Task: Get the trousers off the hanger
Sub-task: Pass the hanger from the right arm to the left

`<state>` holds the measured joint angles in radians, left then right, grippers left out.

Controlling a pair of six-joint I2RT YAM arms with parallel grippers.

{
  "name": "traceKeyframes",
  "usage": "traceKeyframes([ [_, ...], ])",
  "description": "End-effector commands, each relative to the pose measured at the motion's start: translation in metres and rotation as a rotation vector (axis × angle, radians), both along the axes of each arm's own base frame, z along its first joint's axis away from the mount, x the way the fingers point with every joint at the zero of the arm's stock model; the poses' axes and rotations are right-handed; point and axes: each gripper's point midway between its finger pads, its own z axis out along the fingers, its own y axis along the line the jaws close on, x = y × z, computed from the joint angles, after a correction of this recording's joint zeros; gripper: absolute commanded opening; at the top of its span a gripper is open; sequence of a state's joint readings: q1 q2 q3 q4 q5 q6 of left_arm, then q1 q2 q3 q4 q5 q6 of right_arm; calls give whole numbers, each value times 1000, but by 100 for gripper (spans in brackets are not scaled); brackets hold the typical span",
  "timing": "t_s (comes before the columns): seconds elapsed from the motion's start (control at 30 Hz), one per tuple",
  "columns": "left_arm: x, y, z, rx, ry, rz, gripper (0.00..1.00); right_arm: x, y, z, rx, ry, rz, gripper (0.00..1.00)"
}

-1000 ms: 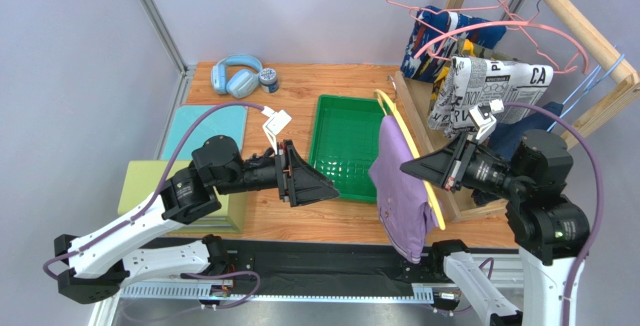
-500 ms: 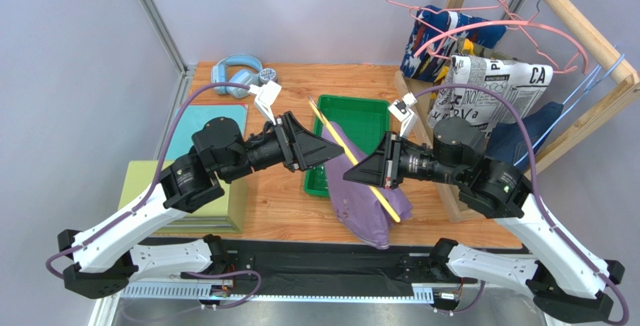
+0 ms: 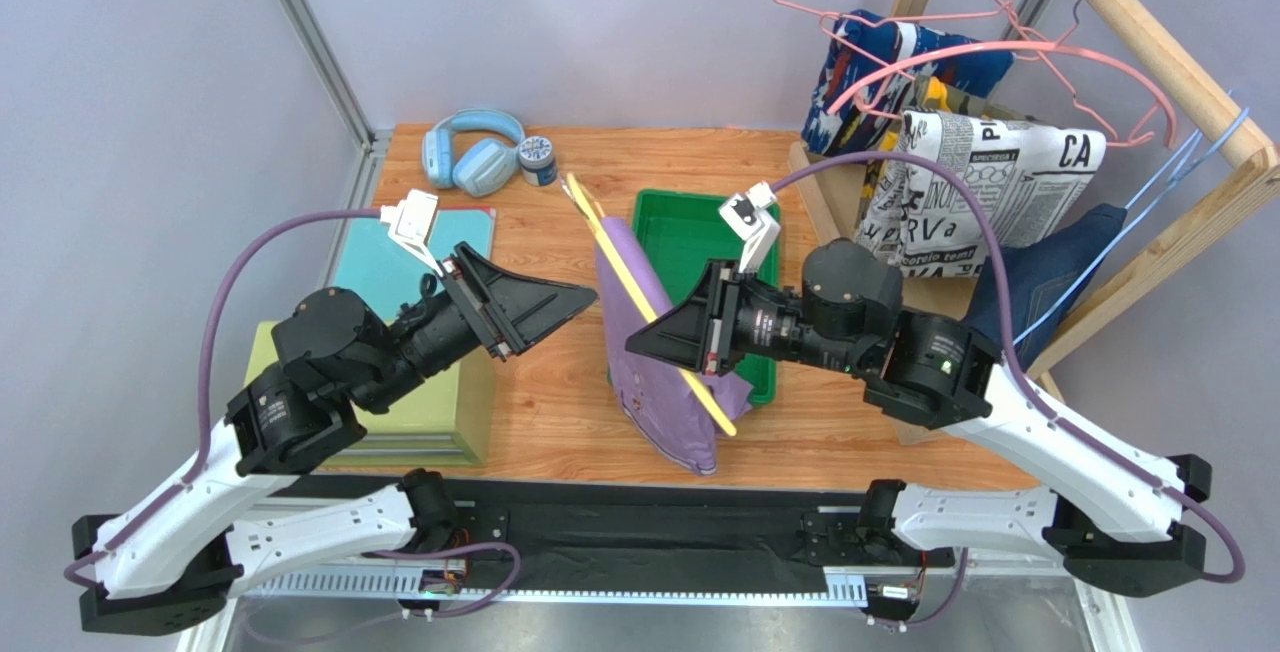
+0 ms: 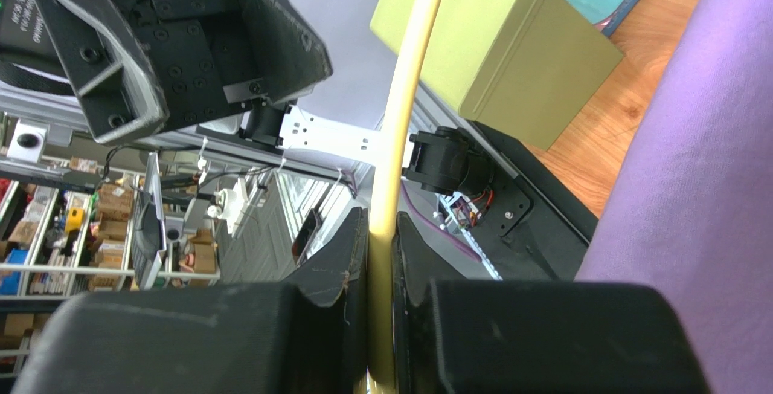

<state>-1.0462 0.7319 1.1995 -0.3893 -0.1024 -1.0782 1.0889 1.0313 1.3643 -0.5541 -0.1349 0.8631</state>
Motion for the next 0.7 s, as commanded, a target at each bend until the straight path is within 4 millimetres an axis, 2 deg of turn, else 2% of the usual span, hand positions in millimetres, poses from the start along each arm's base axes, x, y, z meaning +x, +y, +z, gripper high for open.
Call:
traceKeyframes([
  [0.0,10,5,10,-22,13,62,65,-7,3,93,270,-195,-4,0],
  [0.03,8,5,13,-24,9,54,65,-9,4,95,282,-202,-5,0],
  [0.13,6,0,5,-3,32,31,65,-13,8,100,294,-215,8,0],
  [0.2,5,0,7,-34,32,24,65,-15,6,106,297,-232,9,0],
  [0.23,6,-2,1,-36,39,22,65,-13,6,102,273,-229,3,0],
  [0.3,2,0,10,-83,33,10,64,-10,3,108,256,-231,-15,0],
  [0.43,-4,6,31,-111,-1,-3,63,-17,5,102,220,-184,19,0],
  [0.67,1,0,31,-113,29,3,62,-24,13,86,203,-144,73,0],
])
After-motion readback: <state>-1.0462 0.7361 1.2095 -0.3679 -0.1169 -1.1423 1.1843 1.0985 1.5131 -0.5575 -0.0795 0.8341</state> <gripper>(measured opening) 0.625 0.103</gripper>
